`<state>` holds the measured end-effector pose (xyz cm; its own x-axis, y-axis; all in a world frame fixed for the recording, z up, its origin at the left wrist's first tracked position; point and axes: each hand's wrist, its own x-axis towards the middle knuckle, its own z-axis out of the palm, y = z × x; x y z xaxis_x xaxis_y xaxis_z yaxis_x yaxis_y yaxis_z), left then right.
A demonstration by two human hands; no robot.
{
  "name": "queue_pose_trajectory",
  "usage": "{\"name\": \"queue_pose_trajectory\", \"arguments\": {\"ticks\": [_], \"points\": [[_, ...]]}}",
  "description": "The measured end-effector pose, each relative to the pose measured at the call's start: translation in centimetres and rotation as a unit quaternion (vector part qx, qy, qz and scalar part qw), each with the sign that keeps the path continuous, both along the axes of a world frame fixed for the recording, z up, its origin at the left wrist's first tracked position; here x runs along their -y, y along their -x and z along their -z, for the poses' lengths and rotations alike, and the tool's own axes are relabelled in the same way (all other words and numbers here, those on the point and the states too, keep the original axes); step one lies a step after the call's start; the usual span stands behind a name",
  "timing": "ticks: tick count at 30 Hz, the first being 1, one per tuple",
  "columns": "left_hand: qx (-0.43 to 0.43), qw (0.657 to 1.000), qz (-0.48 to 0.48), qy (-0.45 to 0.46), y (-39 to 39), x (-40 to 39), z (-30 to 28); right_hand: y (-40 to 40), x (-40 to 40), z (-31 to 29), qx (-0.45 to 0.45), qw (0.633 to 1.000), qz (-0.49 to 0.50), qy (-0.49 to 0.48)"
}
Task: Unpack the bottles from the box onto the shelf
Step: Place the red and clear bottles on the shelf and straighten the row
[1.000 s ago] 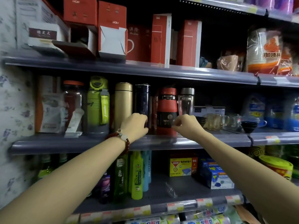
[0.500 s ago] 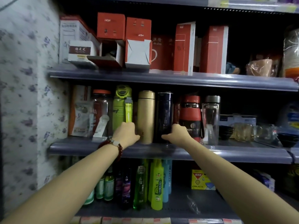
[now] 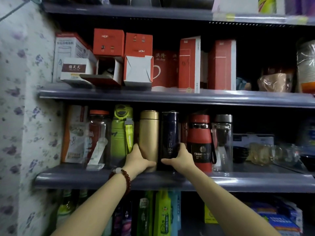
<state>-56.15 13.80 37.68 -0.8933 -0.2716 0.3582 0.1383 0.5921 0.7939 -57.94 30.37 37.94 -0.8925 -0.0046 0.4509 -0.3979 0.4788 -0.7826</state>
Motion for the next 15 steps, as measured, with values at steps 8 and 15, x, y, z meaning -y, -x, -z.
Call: {"name": "queue_pose_trajectory", "arguments": {"ticks": [8, 15], "points": [[-0.021, 0.997, -0.049, 0.061, -0.6, -1.1, 0.1, 0.1, 0.0, 0.5, -0.022, 0.999, 0.023, -0.028], [0.0, 0.998, -0.014, 0.064, -1.2, -0.7, -0.6, -0.9, -1.0, -0.5, 0.005, 0.999, 0.012, -0.037]]}}
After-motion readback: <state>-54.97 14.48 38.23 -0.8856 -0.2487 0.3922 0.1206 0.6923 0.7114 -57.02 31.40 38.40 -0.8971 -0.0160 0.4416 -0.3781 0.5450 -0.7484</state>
